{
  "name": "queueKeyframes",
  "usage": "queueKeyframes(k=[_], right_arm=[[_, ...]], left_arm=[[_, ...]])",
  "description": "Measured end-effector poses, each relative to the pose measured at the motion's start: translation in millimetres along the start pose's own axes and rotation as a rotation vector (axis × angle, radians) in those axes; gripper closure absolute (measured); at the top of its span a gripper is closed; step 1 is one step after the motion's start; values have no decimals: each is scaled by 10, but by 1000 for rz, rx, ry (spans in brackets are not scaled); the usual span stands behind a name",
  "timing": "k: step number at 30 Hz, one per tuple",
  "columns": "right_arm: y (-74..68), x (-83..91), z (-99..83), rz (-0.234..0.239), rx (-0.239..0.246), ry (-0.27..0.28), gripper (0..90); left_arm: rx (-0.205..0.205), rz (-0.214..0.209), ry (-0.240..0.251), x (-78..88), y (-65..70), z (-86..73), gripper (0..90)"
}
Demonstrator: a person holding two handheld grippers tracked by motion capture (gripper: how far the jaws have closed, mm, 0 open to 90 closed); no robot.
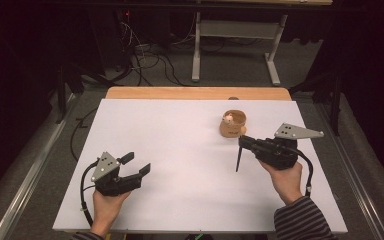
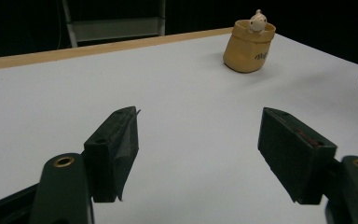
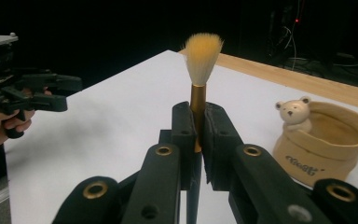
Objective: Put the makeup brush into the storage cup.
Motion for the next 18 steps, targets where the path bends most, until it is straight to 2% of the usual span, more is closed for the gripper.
queueKeyframes(k=[18], right_arm=[[252, 15, 248, -72, -2, -5, 862]], left_arm=[[-4, -1, -3, -9, -1, -1, 295]])
Point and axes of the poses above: each handheld gripper's, and its own axes: x roughly backward along the jaws, z roughly out of its top, y roughly to its right, the point moved 1 cm from there along -x, roughly forward along the jaws, and after that the axes turned 12 degrees about z, right-handed, at the moved point
